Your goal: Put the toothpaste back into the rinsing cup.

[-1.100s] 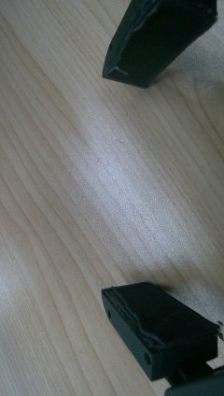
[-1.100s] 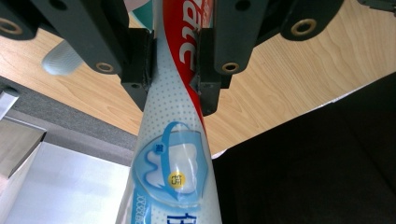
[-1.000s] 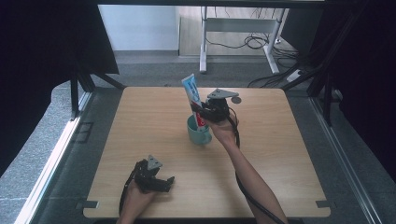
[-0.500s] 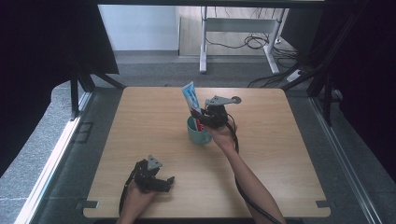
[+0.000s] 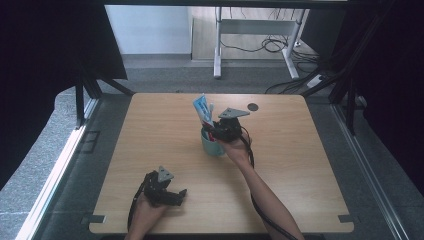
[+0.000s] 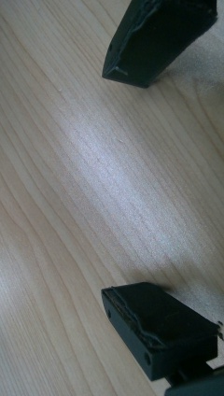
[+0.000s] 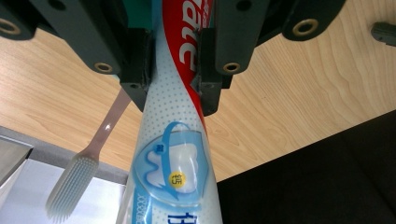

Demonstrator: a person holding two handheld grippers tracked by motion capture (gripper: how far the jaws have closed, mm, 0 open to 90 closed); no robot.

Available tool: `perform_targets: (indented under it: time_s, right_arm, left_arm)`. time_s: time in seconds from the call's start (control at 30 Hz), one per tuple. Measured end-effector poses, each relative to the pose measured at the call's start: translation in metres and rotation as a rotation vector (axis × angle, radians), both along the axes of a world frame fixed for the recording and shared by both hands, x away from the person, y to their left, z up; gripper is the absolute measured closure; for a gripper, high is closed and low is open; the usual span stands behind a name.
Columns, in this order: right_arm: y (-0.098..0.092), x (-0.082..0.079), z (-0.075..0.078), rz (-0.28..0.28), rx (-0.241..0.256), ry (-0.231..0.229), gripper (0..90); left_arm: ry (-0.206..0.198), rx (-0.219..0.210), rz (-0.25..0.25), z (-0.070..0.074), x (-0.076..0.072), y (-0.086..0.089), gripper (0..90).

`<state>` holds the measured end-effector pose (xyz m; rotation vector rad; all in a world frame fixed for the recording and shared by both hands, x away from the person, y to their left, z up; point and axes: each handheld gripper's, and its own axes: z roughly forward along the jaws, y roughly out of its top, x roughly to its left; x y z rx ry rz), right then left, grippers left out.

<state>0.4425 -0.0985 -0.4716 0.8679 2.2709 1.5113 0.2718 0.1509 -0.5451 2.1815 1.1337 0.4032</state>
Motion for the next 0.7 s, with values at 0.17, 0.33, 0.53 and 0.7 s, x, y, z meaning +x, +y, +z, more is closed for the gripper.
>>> perform_targets:
  time_s: [0.17, 0.33, 0.53, 0.7]
  right_arm:
    - [0.001, 0.000, -0.002, 0.005, -0.002, 0.005, 71.6]
    - [0.000, 0.000, -0.003, 0.005, -0.008, 0.010, 71.1]
    - [-0.001, 0.000, -0.006, 0.004, -0.032, 0.021, 70.3]
    - [-0.004, -0.001, -0.012, -0.004, -0.038, 0.034, 69.4]
  left_arm:
    - [0.001, 0.000, -0.001, 0.000, 0.000, 0.000, 0.2]
    - [0.001, -0.001, 0.002, 0.000, 0.000, 0.000, 0.2]
    - [0.001, 0.001, -0.001, 0.000, 0.000, 0.000, 0.2]
    - [0.001, 0.000, 0.001, 0.000, 0.000, 0.000, 0.2]
